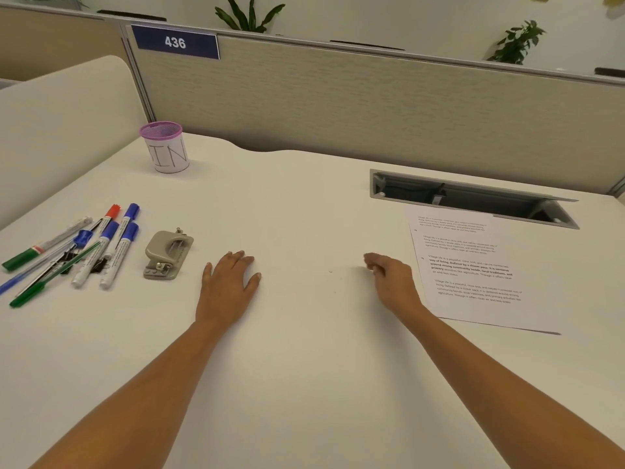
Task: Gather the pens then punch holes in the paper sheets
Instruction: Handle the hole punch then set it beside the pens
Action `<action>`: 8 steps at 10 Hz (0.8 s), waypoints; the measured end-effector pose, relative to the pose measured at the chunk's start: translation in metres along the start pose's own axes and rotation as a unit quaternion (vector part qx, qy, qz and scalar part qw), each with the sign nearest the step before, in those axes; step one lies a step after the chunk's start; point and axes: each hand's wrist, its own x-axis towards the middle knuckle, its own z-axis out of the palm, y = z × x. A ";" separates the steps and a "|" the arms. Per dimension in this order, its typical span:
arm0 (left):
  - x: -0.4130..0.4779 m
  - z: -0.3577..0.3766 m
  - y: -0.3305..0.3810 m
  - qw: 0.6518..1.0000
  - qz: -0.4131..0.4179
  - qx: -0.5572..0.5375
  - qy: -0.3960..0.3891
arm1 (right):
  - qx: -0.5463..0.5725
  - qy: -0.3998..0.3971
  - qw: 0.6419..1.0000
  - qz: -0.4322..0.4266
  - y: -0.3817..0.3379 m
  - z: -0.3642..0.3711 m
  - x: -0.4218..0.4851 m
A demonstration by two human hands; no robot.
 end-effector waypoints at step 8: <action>0.001 0.000 0.001 1.000 0.006 -0.004 0.011 | -0.062 -0.172 0.981 -0.058 -0.029 0.026 0.011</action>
